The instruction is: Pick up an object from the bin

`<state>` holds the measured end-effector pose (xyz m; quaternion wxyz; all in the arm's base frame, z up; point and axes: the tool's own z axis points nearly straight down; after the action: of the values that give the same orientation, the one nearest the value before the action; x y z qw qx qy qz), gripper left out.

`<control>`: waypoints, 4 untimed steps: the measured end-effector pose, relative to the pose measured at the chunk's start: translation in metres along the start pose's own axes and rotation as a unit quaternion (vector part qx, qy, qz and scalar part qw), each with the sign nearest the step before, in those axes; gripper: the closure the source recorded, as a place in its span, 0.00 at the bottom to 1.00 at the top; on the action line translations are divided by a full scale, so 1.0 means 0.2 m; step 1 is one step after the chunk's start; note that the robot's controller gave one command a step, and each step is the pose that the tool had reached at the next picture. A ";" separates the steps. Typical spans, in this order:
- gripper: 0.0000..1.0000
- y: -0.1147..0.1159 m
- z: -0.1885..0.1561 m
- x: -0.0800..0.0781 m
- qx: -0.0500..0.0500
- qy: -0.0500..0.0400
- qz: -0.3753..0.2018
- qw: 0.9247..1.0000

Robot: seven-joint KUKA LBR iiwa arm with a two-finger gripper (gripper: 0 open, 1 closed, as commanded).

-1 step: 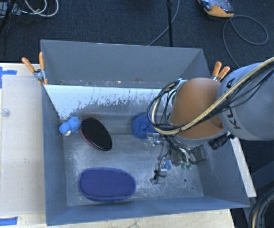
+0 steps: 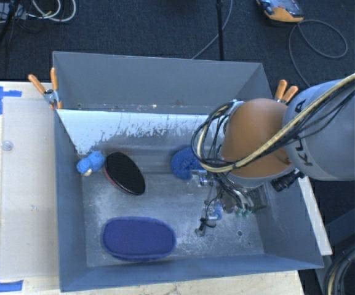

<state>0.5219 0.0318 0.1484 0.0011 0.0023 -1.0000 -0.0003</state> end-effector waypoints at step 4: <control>0.00 0.47 0.35 0.03 0.000 0.004 0.071 0.997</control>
Offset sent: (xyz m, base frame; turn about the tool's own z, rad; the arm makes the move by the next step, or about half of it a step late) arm -0.0129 0.0772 -0.0027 0.0633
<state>0.5157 0.1267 0.0787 0.0047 -0.0684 -0.9976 0.0003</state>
